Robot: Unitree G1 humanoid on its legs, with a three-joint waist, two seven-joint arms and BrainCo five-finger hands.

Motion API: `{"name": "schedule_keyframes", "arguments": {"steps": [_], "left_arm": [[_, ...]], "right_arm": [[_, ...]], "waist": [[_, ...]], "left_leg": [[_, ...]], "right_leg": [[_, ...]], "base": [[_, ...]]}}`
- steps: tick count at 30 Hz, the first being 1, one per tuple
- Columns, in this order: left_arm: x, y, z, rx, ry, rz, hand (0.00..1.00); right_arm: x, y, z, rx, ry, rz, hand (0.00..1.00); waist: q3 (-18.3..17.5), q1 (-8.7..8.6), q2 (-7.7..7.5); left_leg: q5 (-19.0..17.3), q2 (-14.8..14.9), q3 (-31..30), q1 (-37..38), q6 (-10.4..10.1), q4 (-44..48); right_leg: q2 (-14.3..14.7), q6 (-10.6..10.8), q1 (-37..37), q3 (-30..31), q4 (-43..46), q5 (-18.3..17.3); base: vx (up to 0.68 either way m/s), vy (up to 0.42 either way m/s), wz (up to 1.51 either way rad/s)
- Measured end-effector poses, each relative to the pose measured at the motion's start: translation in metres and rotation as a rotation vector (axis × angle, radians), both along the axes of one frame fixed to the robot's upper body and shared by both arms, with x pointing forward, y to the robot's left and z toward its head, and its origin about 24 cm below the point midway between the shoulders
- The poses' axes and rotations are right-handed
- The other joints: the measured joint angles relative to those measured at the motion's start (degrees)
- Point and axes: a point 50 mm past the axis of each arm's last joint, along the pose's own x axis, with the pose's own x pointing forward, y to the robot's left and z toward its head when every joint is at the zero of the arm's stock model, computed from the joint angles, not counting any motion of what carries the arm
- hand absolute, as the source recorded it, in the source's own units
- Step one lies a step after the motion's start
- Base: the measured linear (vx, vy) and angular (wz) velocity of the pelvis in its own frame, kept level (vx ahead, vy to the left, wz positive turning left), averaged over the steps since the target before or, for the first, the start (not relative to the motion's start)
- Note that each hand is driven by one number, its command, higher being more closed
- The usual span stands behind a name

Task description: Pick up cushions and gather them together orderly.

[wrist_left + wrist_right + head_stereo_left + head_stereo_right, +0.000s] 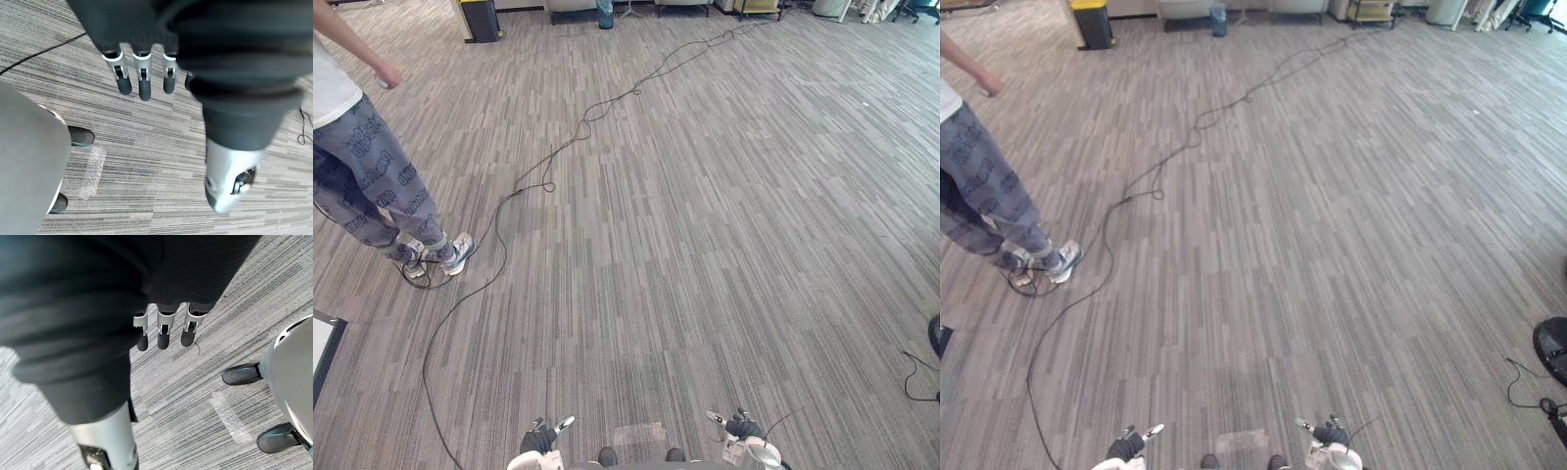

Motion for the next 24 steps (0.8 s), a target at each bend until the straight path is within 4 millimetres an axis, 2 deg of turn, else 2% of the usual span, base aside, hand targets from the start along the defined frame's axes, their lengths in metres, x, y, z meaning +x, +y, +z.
{"name": "schedule_keyframes", "arguments": {"steps": [19,24], "left_arm": [[0.0042,0.0006,-0.0009,-0.003,0.015,-0.023,0.0],[0.0084,0.0001,0.0,-0.007,0.004,-0.02,0.0]], "right_arm": [[-0.0008,-0.0009,-0.0015,0.001,0.017,0.002,0.0],[0.0021,-0.0031,-0.0001,0.0,0.006,-0.016,0.0]], "waist": [[0.39,-0.13,0.27],[1.59,-0.33,0.37]], "left_leg": [[0.0,0.0,-0.26,-1.22,-0.01,-0.02],[-0.02,0.05,-1.16,-2.25,-0.05,0.32]], "right_leg": [[0.03,-0.01,-1.13,-0.18,-0.1,-0.02],[0.02,-0.16,-1.78,-1.5,0.17,-0.51]], "base": [[-0.02,-0.009,0.0],[0.0,-0.016,0.09]]}}
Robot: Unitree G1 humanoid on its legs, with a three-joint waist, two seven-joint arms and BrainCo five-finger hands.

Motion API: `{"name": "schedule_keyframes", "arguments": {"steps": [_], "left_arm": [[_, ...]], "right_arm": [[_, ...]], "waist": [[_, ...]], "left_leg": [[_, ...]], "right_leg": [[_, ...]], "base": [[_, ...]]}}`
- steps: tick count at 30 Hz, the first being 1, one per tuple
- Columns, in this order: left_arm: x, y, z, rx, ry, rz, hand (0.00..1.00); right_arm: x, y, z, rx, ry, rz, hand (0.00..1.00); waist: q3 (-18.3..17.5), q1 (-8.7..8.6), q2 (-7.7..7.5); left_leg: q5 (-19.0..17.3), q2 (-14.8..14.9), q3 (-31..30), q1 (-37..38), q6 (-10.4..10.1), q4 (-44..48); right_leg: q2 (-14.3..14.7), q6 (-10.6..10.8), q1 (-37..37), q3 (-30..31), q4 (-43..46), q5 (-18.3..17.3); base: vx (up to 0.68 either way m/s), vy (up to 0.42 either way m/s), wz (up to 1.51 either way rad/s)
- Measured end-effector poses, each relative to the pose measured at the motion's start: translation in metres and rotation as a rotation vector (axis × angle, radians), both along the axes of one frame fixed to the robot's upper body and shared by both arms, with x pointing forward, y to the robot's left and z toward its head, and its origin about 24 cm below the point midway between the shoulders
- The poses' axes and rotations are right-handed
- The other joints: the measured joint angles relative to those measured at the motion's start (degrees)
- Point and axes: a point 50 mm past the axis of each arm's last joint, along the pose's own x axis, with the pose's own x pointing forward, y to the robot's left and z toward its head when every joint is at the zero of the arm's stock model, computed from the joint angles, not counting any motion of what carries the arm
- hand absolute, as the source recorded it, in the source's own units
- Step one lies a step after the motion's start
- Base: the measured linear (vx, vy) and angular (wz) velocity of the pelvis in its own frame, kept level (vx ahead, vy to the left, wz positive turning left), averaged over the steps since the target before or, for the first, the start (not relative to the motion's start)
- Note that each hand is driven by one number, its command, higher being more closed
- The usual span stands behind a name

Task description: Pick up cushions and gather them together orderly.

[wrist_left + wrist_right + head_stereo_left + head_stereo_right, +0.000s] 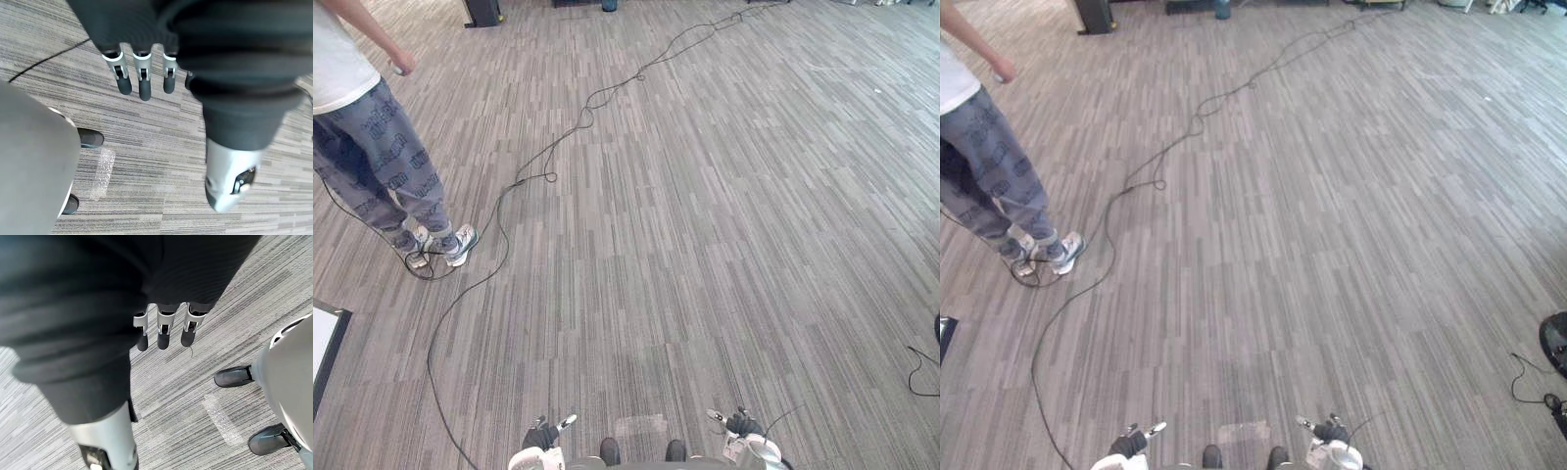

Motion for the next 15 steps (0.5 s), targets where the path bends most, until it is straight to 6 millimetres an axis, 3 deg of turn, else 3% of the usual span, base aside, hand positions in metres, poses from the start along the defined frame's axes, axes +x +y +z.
{"name": "schedule_keyframes", "arguments": {"steps": [2,4,5,8,10,11,13,14,15], "left_arm": [[0.003,0.002,0.001,0.003,-0.01,0.006,0.0],[0.007,0.006,0.004,0.008,-0.034,0.034,0.0],[0.011,0.007,0.006,0.012,-0.057,0.047,0.0],[0.022,0.01,0.013,0.011,-0.115,0.093,0.0],[0.027,0.008,0.015,0.002,-0.138,0.1,0.0],[0.028,0.008,0.015,0.001,-0.141,0.102,0.0],[0.032,0.006,0.018,-0.007,-0.165,0.111,0.0],[0.033,0.006,0.018,-0.007,-0.167,0.113,0.0],[0.032,0.006,0.019,-0.005,-0.17,0.117,0.0]], "right_arm": [[0.001,0.0,0.001,0.0,-0.005,-0.001,0.0],[0.004,0.002,0.002,0.0,-0.021,-0.003,0.0],[0.005,0.002,0.004,-0.004,-0.037,-0.007,0.0],[0.013,0.005,0.009,-0.008,-0.082,-0.008,0.0],[0.014,0.001,0.011,-0.022,-0.091,-0.015,0.0],[0.014,0.001,0.011,-0.023,-0.092,-0.015,0.0],[0.018,0.002,0.013,-0.025,-0.112,-0.015,0.0],[0.019,0.003,0.014,-0.024,-0.114,-0.013,0.0],[0.02,0.005,0.014,-0.021,-0.121,-0.005,0.0]], "waist": [[0.6,0.07,-0.48],[1.72,0.33,-0.93],[2.27,0.65,-0.98],[3.69,0.9,-1.25],[4.01,1.04,-0.51],[3.97,1.15,-0.48],[3.79,2.39,-0.28],[3.67,2.76,-0.43],[2.59,3.64,-1.22]], "left_leg": [[-1.66,0.37,-0.03,-2.25,-0.65,3.03],[-6.07,1.16,0.91,-5.43,-1.25,11.62],[-9.47,2.43,2.81,-8.49,-2.09,20.3],[-13.3,6.58,7.24,-17.43,-3.42,40.24],[-14.57,9.11,9.38,-21.16,-2.8,39.65],[-14.32,9.16,9.44,-21.87,-2.55,38.35],[-7.57,8.67,9.57,-25.34,-2.43,27.15],[-5.23,8.39,9.62,-25.62,-2.4,26.2],[-3.07,6.55,10.74,-25.32,-0.34,25.39]], "right_leg": [[-0.32,-0.13,-1.95,-0.21,3.03,-2.03],[-0.77,-0.43,-2.36,-0.33,5.73,-3.89],[-0.81,-0.75,-2.19,-0.27,7.44,-5.26],[-1.0,-2.19,-0.36,-0.11,8.37,-7.6],[-1.46,-1.48,0.8,-0.11,8.31,-9.04],[-1.82,-1.12,0.88,-0.01,8.36,-9.44],[-3.96,0.93,1.01,1.17,8.18,-11.19],[-4.48,1.38,0.99,1.58,8.09,-11.47],[-6.27,2.13,0.94,2.71,7.56,-11.86]], "base": [[0.05,-0.023,0.18],[0.08,-0.033,0.0],[0.08,-0.036,-0.12],[0.09,0.012,-0.05],[0.16,0.11,-0.02],[0.22,0.183,-0.07],[0.28,0.239,-0.2],[0.38,0.278,-0.28],[0.35,0.216,-0.18]]}}
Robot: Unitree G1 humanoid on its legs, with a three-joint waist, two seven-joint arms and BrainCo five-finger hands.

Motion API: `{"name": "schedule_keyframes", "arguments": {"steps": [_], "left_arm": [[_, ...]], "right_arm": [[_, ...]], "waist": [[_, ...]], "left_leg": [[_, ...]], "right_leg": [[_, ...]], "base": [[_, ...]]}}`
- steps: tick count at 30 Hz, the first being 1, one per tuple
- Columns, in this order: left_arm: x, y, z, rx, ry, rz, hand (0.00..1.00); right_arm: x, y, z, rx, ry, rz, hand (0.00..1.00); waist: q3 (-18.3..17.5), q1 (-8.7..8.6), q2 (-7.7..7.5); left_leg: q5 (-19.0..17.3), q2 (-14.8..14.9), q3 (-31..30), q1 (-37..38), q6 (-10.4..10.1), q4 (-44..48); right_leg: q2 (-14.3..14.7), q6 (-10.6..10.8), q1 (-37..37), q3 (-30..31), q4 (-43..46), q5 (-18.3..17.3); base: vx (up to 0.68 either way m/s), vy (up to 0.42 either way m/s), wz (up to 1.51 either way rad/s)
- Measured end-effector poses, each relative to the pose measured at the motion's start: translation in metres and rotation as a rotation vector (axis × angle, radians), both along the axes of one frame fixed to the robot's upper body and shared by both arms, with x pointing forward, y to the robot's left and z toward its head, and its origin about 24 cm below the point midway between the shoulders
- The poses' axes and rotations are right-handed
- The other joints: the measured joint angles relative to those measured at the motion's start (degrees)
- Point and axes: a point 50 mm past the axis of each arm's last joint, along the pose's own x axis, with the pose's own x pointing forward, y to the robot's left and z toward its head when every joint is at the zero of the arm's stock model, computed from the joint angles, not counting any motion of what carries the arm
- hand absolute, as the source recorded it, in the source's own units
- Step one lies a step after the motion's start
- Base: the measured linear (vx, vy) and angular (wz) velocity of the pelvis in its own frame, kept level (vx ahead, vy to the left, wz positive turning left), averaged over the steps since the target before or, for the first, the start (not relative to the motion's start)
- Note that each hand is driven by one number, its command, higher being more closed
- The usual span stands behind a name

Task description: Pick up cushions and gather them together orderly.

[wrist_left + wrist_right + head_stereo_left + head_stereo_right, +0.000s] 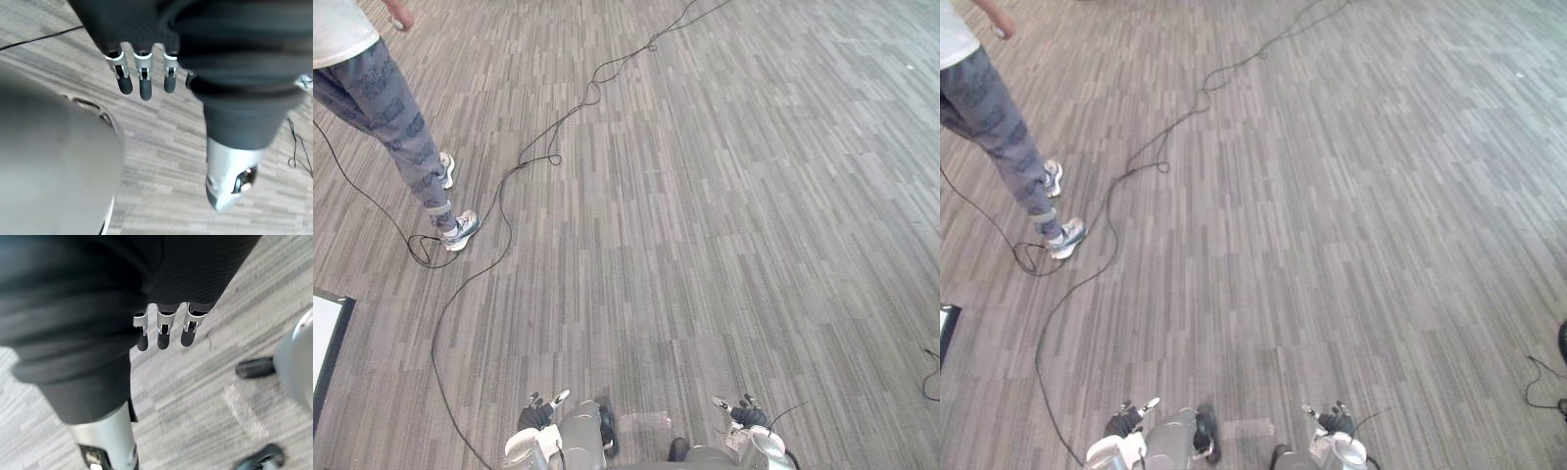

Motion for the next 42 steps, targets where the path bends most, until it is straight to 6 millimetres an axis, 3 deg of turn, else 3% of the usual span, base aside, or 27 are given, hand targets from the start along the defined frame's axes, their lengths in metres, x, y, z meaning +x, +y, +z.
{"name": "schedule_keyframes", "arguments": {"steps": [3,5,6,7,8,9,11,13,16,18,19,20,21,22,24,25,28,30,32,34,35,36,37,39,40,41,42], "left_arm": [[0.009,0.0,0.005,0.01,-0.032,-0.002,0.0],[0.011,-0.003,0.005,0.014,-0.033,-0.024,0.0],[0.012,-0.008,0.005,0.013,-0.033,-0.06,0.0],[0.013,-0.01,0.005,0.012,-0.033,-0.071,0.0],[0.014,-0.014,0.005,0.013,-0.029,-0.11,0.0],[0.014,-0.018,0.004,0.01,-0.025,-0.128,0.0],[0.016,-0.023,0.004,-0.005,-0.031,-0.125,0.0],[0.019,-0.024,0.005,-0.008,-0.037,-0.124,0.0],[0.026,-0.027,0.005,-0.019,-0.033,-0.118,0.0],[0.028,-0.026,0.004,-0.017,-0.028,-0.126,0.0],[0.025,-0.026,0.001,-0.022,-0.005,-0.126,0.0],[0.025,-0.029,0.0,-0.034,-0.001,-0.12,0.0],[0.021,-0.031,-0.001,-0.052,0.005,-0.104,0.0],[0.021,-0.034,-0.002,-0.062,0.004,-0.102,0.0],[0.018,-0.033,-0.002,-0.066,0.007,-0.09,0.0],[0.015,-0.031,-0.002,-0.068,-0.001,-0.068,0.0],[0.015,-0.028,0.0,-0.063,-0.018,-0.059,0.0],[0.023,-0.023,0.007,-0.042,-0.068,-0.06,0.0],[0.024,-0.023,0.009,-0.046,-0.083,-0.045,0.0],[0.024,-0.024,0.009,-0.054,-0.088,-0.029,0.0],[0.022,-0.023,0.009,-0.048,-0.089,-0.026,0.0],[0.015,-0.016,0.007,-0.028,-0.075,-0.02,0.0],[0.014,-0.013,0.007,-0.022,-0.072,-0.017,0.0],[0.013,-0.006,0.007,-0.004,-0.066,-0.013,0.0],[0.014,-0.004,0.008,0.004,-0.067,-0.017,0.0],[0.013,-0.003,0.007,0.007,-0.06,-0.019,0.0],[0.01,-0.005,0.003,0.0,-0.028,-0.031,0.0]], "right_arm": [[0.004,0.016,0.0,0.04,-0.008,0.02,0.0],[0.005,0.017,0.0,0.044,-0.012,0.028,0.0],[0.004,0.016,0.001,0.035,-0.021,0.029,0.0],[0.003,0.015,0.002,0.032,-0.023,0.028,0.0],[-0.003,0.014,0.0,0.019,-0.008,0.043,0.0],[-0.009,0.014,-0.002,0.017,0.006,0.055,0.0],[-0.005,0.011,0.002,0.003,-0.021,0.054,0.0],[0.0,0.01,0.005,-0.002,-0.044,0.052,0.0],[0.011,0.005,0.009,-0.019,-0.075,0.065,0.0],[0.01,0.003,0.006,-0.021,-0.051,0.071,0.0],[0.007,-0.003,0.004,-0.035,-0.026,0.074,0.0],[0.01,-0.007,0.005,-0.046,-0.029,0.078,0.0],[0.017,-0.014,0.008,-0.062,-0.038,0.069,0.0],[0.015,-0.017,0.008,-0.059,-0.037,0.048,0.0],[0.012,-0.014,0.007,-0.058,-0.031,0.058,0.0],[0.013,-0.011,0.009,-0.06,-0.045,0.078,0.0],[0.015,0.008,0.008,-0.019,-0.053,0.104,0.0],[0.014,0.023,0.005,0.024,-0.047,0.116,0.0],[0.016,0.027,0.006,0.032,-0.054,0.115,0.0],[0.013,0.026,0.005,0.03,-0.047,0.113,0.0],[0.01,0.026,0.002,0.033,-0.029,0.117,0.0],[0.003,0.029,-0.002,0.042,0.007,0.135,0.0],[0.002,0.03,-0.003,0.046,0.016,0.144,0.0],[-0.003,0.031,-0.004,0.04,0.017,0.154,0.0],[-0.003,0.031,-0.003,0.028,0.019,0.177,0.0],[-0.003,0.031,-0.003,0.025,0.014,0.186,0.0],[-0.001,0.029,-0.001,0.021,0.0,0.197,0.0]], "waist": [[-0.68,0.79,-1.65],[-0.79,1.28,-1.92],[-0.79,1.32,-1.89],[-0.79,1.29,-1.9],[-0.76,0.33,-2.25],[-0.58,-0.68,-2.2],[-0.42,-1.18,-2.03],[-0.41,-1.85,-2.0],[0.22,-3.57,-0.99],[0.38,-4.45,-1.12],[1.29,-5.11,-0.92],[1.63,-5.05,0.67],[1.94,-4.48,2.7],[2.35,-4.55,3.42],[2.47,-4.81,3.67],[2.69,-4.4,4.01],[3.22,-2.92,3.12],[3.02,-1.54,1.52],[3.1,-0.19,1.38],[2.89,0.0,1.65],[2.57,0.23,1.67],[0.5,0.62,0.49],[-0.01,0.71,-0.31],[-0.85,0.69,-2.53],[-0.45,0.74,-3.55],[-0.09,0.54,-3.8],[0.77,-0.3,-2.93]], "left_leg": [[-5.32,-0.74,2.35,-0.27,2.89,4.86],[-8.59,-1.15,3.38,3.1,3.18,5.58],[-10.48,-1.78,3.98,7.27,3.07,4.41],[-10.93,-2.01,4.12,8.56,3.09,3.82],[-12.6,-3.29,3.81,13.2,3.17,1.7],[-13.81,-3.95,3.04,17.19,3.23,0.41],[-14.84,-4.33,3.04,23.43,2.87,-3.07],[-15.21,-4.17,2.7,27.97,2.25,-6.54],[-15.74,-2.6,1.32,33.9,1.3,-11.18],[-15.7,-2.69,-1.82,36.21,1.24,-12.86],[-15.86,-2.22,-5.95,40.09,0.58,-13.41],[-15.59,-1.22,-6.62,40.59,0.14,-13.38],[-11.77,0.53,-8.05,40.58,-5.15,-11.67],[-8.58,1.38,-9.9,40.06,-5.85,-6.53],[-0.07,3.39,-11.08,34.09,-7.67,11.89],[3.91,6.42,-10.37,26.88,-9.24,27.65],[-5.8,9.24,-7.02,16.63,-5.69,41.04],[-11.59,8.82,-1.65,8.18,-3.43,32.07],[-12.24,7.46,-1.44,4.22,-2.6,21.45],[-9.06,4.74,-4.64,1.43,-4.73,6.5],[-3.14,3.25,-8.17,0.48,-6.23,2.0],[0.15,1.29,-7.87,1.12,-4.05,2.99],[-1.29,1.02,-6.87,1.07,-3.76,3.76],[-7.63,0.86,-2.48,3.28,-0.19,8.38],[-9.89,0.59,0.19,7.18,0.46,8.23],[-11.48,0.33,1.48,10.3,0.57,7.69],[-13.14,0.36,2.51,16.07,0.59,6.63]], "right_leg": [[-2.48,1.46,0.0,2.69,1.31,2.94],[-3.3,2.38,-0.01,3.8,7.21,3.37],[-4.63,3.89,-4.39,4.93,21.09,3.82],[-5.13,4.92,-6.26,5.54,25.98,4.87],[-6.75,6.03,-13.36,7.34,43.65,9.51],[-6.66,5.13,-17.89,7.94,54.71,8.96],[-5.53,1.89,-24.34,6.19,61.92,5.91],[-4.27,1.13,-29.5,2.28,60.07,3.04],[-1.51,-1.96,-34.38,-7.51,37.64,2.87],[1.29,-2.08,-34.01,-8.47,18.01,9.81],[3.58,-7.69,-32.18,-5.1,11.83,22.12],[4.45,-7.93,-31.96,-5.91,12.94,20.36],[4.93,-8.61,-32.5,-6.52,18.05,16.28],[4.85,-8.78,-31.4,-7.47,21.96,11.86],[5.38,-8.79,-26.18,-7.95,22.5,6.94],[7.12,-9.03,-21.7,-7.18,19.81,5.04],[9.5,-9.84,-13.11,-4.56,14.81,2.64],[9.26,-8.51,-5.03,-0.46,9.41,2.22],[8.55,-7.16,-1.18,2.96,7.04,1.23],[6.7,-5.37,1.95,5.92,5.34,-1.79],[5.55,-4.3,4.01,8.35,4.9,-3.94],[3.22,-3.99,4.86,11.63,5.06,-5.26],[2.52,-4.31,4.57,12.34,5.41,-5.19],[0.14,-0.46,-0.93,15.99,19.59,-2.44],[-0.82,3.32,-6.1,17.51,32.68,0.21],[-1.15,5.72,-9.76,17.77,42.14,2.49],[-1.12,6.17,-14.01,16.05,53.9,2.93]], "base": [[0.5,0.258,-0.12],[0.46,0.256,-0.34],[0.53,0.286,-0.33],[0.49,0.257,-0.14],[0.42,0.148,0.16],[0.43,0.111,0.17],[0.44,0.056,0.04],[0.44,0.019,0.15],[0.52,-0.054,0.38],[0.62,-0.146,0.6],[0.67,-0.198,0.49],[0.82,-0.248,0.25],[0.8,-0.264,-0.05],[0.8,-0.284,0.05],[0.59,-0.207,0.05],[0.64,-0.135,-0.21],[0.57,-0.049,-0.41],[0.66,0.008,-0.75],[0.49,0.097,-0.97],[0.6,0.217,-0.91],[0.72,0.406,-1.14],[0.75,0.43,-1.07],[0.81,0.424,-1.02],[0.72,0.362,-0.93],[0.61,0.313,-0.98],[0.59,0.26,-0.94],[0.43,0.17,-0.69]]}}
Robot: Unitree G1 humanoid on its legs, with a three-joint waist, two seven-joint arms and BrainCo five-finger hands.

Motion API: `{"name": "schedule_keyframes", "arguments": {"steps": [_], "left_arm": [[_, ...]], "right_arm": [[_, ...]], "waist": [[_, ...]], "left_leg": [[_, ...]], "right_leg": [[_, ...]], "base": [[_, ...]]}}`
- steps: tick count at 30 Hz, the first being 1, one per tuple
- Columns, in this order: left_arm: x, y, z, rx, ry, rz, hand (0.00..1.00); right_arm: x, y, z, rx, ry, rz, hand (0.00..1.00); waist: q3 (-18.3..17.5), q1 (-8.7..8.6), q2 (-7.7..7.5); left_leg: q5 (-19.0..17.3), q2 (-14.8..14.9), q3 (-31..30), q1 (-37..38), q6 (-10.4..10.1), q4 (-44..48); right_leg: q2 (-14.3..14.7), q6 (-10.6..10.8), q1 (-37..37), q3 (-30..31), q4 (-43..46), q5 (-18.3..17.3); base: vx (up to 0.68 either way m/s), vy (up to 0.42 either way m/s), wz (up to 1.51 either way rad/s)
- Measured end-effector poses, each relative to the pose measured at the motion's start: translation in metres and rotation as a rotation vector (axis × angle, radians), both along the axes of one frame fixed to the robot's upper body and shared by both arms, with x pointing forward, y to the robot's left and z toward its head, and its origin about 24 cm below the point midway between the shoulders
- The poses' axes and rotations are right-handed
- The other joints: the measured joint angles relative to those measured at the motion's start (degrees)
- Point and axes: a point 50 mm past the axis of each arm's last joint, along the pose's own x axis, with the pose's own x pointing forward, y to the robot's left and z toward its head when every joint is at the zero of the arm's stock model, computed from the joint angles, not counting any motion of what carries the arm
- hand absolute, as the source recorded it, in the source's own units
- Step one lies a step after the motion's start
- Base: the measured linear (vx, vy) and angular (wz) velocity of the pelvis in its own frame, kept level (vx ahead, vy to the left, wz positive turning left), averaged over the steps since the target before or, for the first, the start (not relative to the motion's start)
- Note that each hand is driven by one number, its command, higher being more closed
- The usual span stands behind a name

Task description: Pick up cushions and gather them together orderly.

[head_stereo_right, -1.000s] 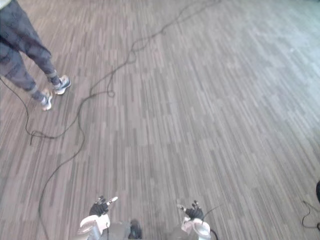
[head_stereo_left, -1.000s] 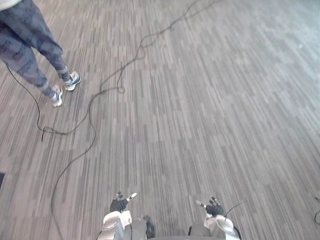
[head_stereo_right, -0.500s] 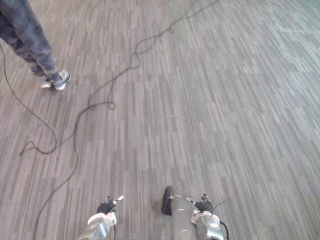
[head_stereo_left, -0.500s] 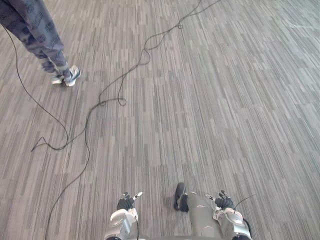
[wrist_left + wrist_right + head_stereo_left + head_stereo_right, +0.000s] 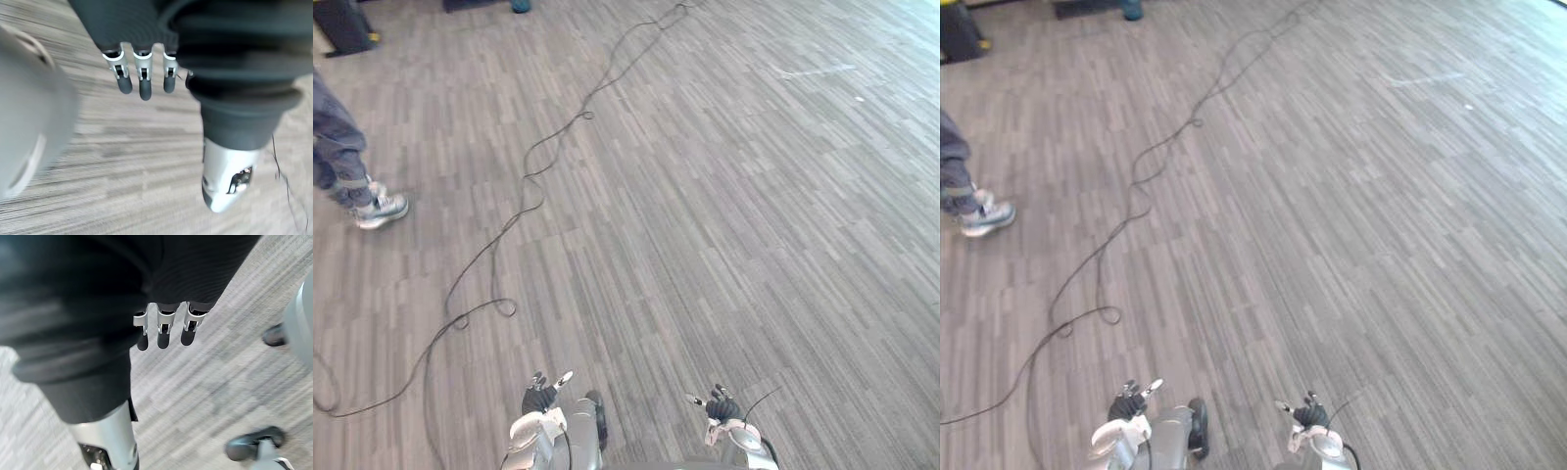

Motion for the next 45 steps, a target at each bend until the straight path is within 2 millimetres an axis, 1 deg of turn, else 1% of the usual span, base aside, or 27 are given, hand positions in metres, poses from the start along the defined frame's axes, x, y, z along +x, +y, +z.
{"name": "schedule_keyframes", "arguments": {"steps": [3,6,8,9,10,11,12,13,15,16,17,18,20,22,24,25,26,27,29,31,34,38,41,42,43,44,45], "left_arm": [[0.002,-0.012,-0.004,-0.022,0.029,-0.051,0.0],[0.015,-0.019,-0.001,-0.03,0.012,-0.077,0.0],[0.014,-0.021,-0.003,-0.032,0.026,-0.097,0.0],[0.01,-0.023,-0.005,-0.027,0.039,-0.12,0.0],[0.006,-0.027,-0.007,-0.035,0.056,-0.12,0.0],[0.005,-0.029,-0.008,-0.045,0.061,-0.118,0.0],[0.001,-0.033,-0.009,-0.069,0.068,-0.101,0.0],[0.001,-0.034,-0.01,-0.072,0.069,-0.098,0.0],[-0.007,-0.031,-0.012,-0.08,0.082,-0.068,0.0],[-0.008,-0.03,-0.012,-0.08,0.081,-0.062,0.0],[0.0,-0.027,-0.007,-0.07,0.047,-0.062,0.0],[0.003,-0.02,-0.004,-0.046,0.028,-0.063,0.0],[0.006,-0.016,-0.001,-0.034,-0.001,-0.054,0.0],[0.007,-0.012,0.001,-0.029,-0.022,-0.037,0.0],[0.005,-0.009,0.001,-0.026,-0.022,-0.019,0.0],[0.003,-0.008,0.001,-0.025,-0.017,-0.017,0.0],[-0.004,-0.002,-0.002,-0.008,0.009,-0.018,0.0],[-0.007,0.006,-0.002,0.011,0.023,-0.016,0.0],[-0.008,0.008,-0.003,0.014,0.027,-0.011,0.0],[-0.012,0.008,-0.005,0.01,0.051,-0.011,0.0],[-0.012,-0.006,-0.009,-0.021,0.078,-0.052,0.0],[-0.008,-0.014,-0.011,-0.032,0.086,-0.088,0.0],[-0.012,-0.018,-0.013,-0.03,0.104,-0.132,0.0],[-0.013,-0.018,-0.013,-0.028,0.107,-0.137,0.0],[-0.014,-0.02,-0.013,-0.036,0.108,-0.13,0.0],[-0.014,-0.023,-0.013,-0.042,0.103,-0.126,0.0],[-0.013,-0.024,-0.012,-0.048,0.094,-0.116,0.0]], "right_arm": [[0.007,-0.002,0.007,-0.012,-0.054,0.0,0.0],[0.012,-0.007,0.011,-0.017,-0.085,-0.021,0.0],[0.013,-0.009,0.011,-0.016,-0.086,-0.033,0.0],[0.012,-0.01,0.011,-0.015,-0.084,-0.038,0.0],[0.013,-0.012,0.011,-0.017,-0.086,-0.036,0.0],[0.017,-0.017,0.013,-0.029,-0.097,-0.032,0.0],[0.02,-0.019,0.015,-0.034,-0.107,-0.029,0.0],[0.02,-0.019,0.015,-0.034,-0.109,-0.034,0.0],[0.022,-0.013,0.015,-0.026,-0.11,-0.007,0.0],[0.022,-0.011,0.015,-0.023,-0.108,-0.001,0.0],[0.022,-0.002,0.012,0.0,-0.089,0.011,0.0],[0.02,0.005,0.01,0.019,-0.07,0.022,0.0],[0.015,0.007,0.006,0.024,-0.045,0.027,0.0],[0.013,0.005,0.006,0.017,-0.038,0.017,0.0],[0.007,0.005,0.001,0.021,-0.007,0.019,0.0],[0.004,0.007,-0.001,0.024,0.01,0.025,0.0],[-0.002,0.008,-0.005,0.025,0.042,0.043,0.0],[-0.003,0.011,-0.006,0.036,0.049,0.053,0.0],[-0.003,0.011,-0.006,0.037,0.048,0.048,0.0],[-0.002,0.009,-0.005,0.029,0.037,0.057,0.0],[0.012,0.005,0.006,0.008,-0.052,0.057,0.0],[0.019,0.005,0.011,0.008,-0.09,0.055,0.0],[0.018,0.001,0.01,0.002,-0.081,0.044,0.0],[0.016,-0.002,0.009,-0.006,-0.076,0.045,0.0],[0.017,-0.005,0.01,-0.014,-0.079,0.047,0.0],[0.019,-0.008,0.011,-0.022,-0.083,0.051,0.0],[0.021,-0.009,0.013,-0.028,-0.093,0.056,0.0]], "waist": [[-0.07,-0.98,1.6],[0.08,-2.45,1.38],[0.08,-3.6,1.26],[-0.08,-3.64,0.96],[-0.26,-4.23,1.07],[-0.17,-3.95,2.8],[-0.57,-3.85,4.5],[-0.45,-4.05,4.88],[0.44,-3.81,6.64],[0.71,-3.57,6.74],[1.66,-2.99,5.96],[2.02,-2.06,4.69],[1.56,-0.45,3.32],[1.45,0.15,3.79],[1.07,0.21,4.11],[0.55,0.47,3.82],[-1.25,0.57,2.67],[-2.09,0.19,1.07],[-2.07,0.47,0.51],[-0.88,0.14,0.36],[0.17,-1.61,2.86],[0.44,-3.04,2.34],[0.26,-3.69,0.67],[0.0,-4.03,0.53],[-0.42,-4.22,0.97],[-0.81,-3.94,3.02],[-0.33,-4.02,4.86]], "left_leg": [[-0.32,0.02,2.9,11.29,0.01,-7.97],[-0.42,-0.19,3.79,18.82,-0.46,-15.39],[-0.41,-0.72,3.66,21.9,-0.48,-17.24],[-0.26,-1.94,3.48,24.05,-2.18,-17.94],[-0.12,-2.45,2.0,27.05,-4.3,-17.8],[0.27,-1.51,1.9,27.6,-4.99,-17.54],[2.76,0.43,1.61,26.89,-9.08,-13.33],[4.72,1.25,0.73,25.8,-9.67,-9.4],[14.54,6.54,-4.49,14.87,-9.51,19.75],[12.99,7.12,-4.82,12.82,-8.52,24.65],[7.25,7.92,-5.34,6.07,-5.77,34.43],[3.53,7.14,-5.75,0.55,-3.57,34.51],[0.45,6.25,-4.98,-6.06,-2.71,26.31],[0.46,5.43,-7.56,-11.02,-2.54,15.27],[6.42,3.8,-12.53,-14.05,-6.91,-3.99],[10.78,3.36,-13.33,-14.5,-8.0,-5.41],[14.96,1.36,-13.21,-14.27,-5.88,-4.68],[11.58,0.16,-11.06,-14.67,-3.14,-2.08],[8.59,-0.06,-7.97,-12.7,-1.16,-0.41],[3.99,-2.33,-4.26,-2.19,0.77,-3.35],[1.18,-3.06,-2.78,10.4,1.3,-9.58],[0.9,-3.6,-2.81,19.53,1.06,-17.27],[0.87,-5.75,-5.63,25.24,1.1,-20.62],[0.87,-6.4,-8.28,27.57,1.06,-20.73],[0.88,-5.93,-9.22,27.66,1.06,-19.4],[0.96,-3.55,-9.85,25.04,0.92,-11.11],[3.21,-1.32,-10.66,19.53,-2.65,2.8]], "right_leg": [[-0.83,-3.92,-8.64,-11.21,4.82,-2.18],[-1.33,-7.32,-14.81,-25.24,-10.9,-2.75],[0.31,-10.0,-15.84,-29.39,-24.11,1.03],[2.03,-11.93,-15.72,-29.99,-34.0,6.02],[3.34,-19.4,-15.52,-28.39,-35.04,12.31],[4.2,-19.15,-15.5,-29.16,-33.27,11.33],[4.73,-19.83,-14.96,-29.29,-31.11,7.61],[5.48,-19.64,-14.36,-29.23,-30.02,5.93],[10.29,-19.43,-7.16,-25.09,-32.88,1.87],[11.16,-19.42,-5.79,-24.12,-33.82,1.38],[12.79,-20.08,-0.96,-20.67,-35.91,-0.52],[13.27,-19.78,4.17,-17.02,-38.73,-1.54],[13.17,-18.64,8.72,-10.82,-41.25,-2.6],[12.45,-16.69,12.25,-6.53,-42.41,-4.58],[10.68,-14.17,17.1,-2.11,-45.19,-7.34],[9.98,-13.35,18.68,-0.28,-46.31,-8.09],[7.71,-12.33,19.72,2.56,-47.49,-8.34],[5.48,-11.45,18.59,3.88,-45.26,-6.74],[4.3,-8.78,15.77,5.29,-37.56,-5.38],[2.9,1.15,4.76,4.76,-7.37,3.3],[2.32,-3.52,-4.86,-6.23,5.06,-0.88],[2.12,-7.22,-12.82,-19.13,-11.95,-2.73],[2.42,-8.48,-12.98,-21.9,-35.1,5.36],[2.64,-13.88,-13.17,-19.79,-33.94,11.04],[3.04,-14.69,-13.26,-19.77,-31.84,10.04],[3.61,-15.27,-12.35,-20.78,-29.95,7.33],[5.03,-15.26,-10.33,-20.88,-29.89,4.86]], "base": [[0.56,0.182,-0.73],[0.6,0.102,-0.12],[0.55,-0.016,0.06],[0.82,-0.108,-0.04],[0.7,-0.099,-0.17],[0.84,-0.107,-0.29],[0.41,-0.039,-0.34],[0.85,-0.16,-0.46],[0.75,-0.118,-0.88],[0.61,0.022,-1.26],[0.59,0.052,-1.31],[0.58,0.06,-1.36],[0.6,0.161,-1.58],[0.56,0.226,-1.37],[0.64,0.372,-0.91],[0.86,0.515,-0.96],[0.92,0.508,-0.91],[0.77,0.414,-0.82],[0.56,0.325,-0.59],[0.67,0.381,-0.78],[0.52,0.251,-0.4],[0.54,0.126,0.11],[0.62,-0.054,0.54],[0.67,-0.125,0.59],[0.67,-0.148,0.31],[0.64,-0.163,0.03],[0.63,-0.164,-0.11]]}}
